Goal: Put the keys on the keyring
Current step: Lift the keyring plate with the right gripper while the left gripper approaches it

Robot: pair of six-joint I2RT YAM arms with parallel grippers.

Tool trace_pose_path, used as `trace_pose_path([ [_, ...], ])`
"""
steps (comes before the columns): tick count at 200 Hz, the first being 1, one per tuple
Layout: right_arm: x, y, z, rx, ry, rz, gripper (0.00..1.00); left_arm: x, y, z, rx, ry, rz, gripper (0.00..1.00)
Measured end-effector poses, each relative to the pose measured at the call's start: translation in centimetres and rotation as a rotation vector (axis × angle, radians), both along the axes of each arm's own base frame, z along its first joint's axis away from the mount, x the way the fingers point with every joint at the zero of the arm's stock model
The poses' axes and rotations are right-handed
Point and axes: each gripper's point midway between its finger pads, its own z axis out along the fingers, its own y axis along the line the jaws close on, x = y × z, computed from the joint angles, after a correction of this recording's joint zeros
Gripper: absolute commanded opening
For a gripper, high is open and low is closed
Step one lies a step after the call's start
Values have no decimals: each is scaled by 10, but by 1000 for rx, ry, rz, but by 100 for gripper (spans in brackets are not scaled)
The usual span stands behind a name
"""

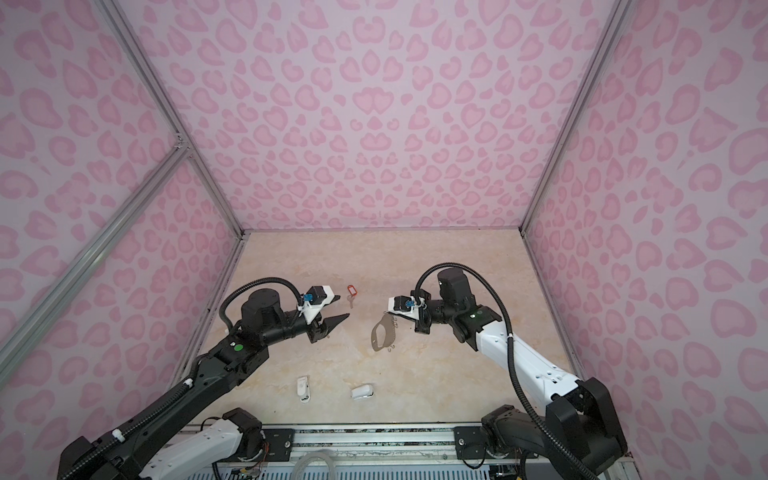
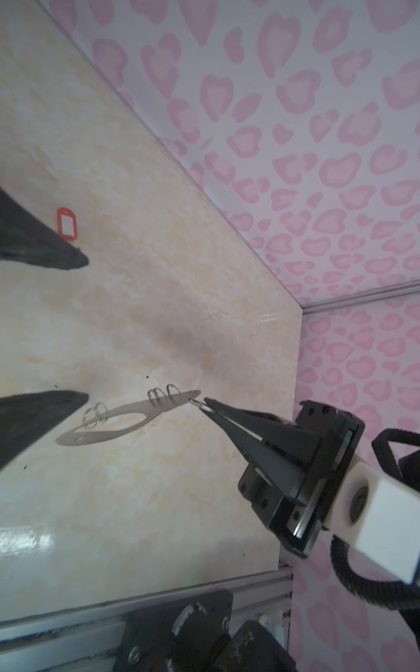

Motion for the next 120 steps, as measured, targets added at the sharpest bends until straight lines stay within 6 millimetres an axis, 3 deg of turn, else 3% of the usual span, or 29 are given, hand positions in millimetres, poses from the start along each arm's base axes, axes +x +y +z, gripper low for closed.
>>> trace_pose_path([
  [46,-9,2,7,71,34,18,0,-13,-32,-14,62,-18,-126,48],
  [120,-20,3,18,125,51,46,0,-22,-68,-10,91,-76,-222,38],
])
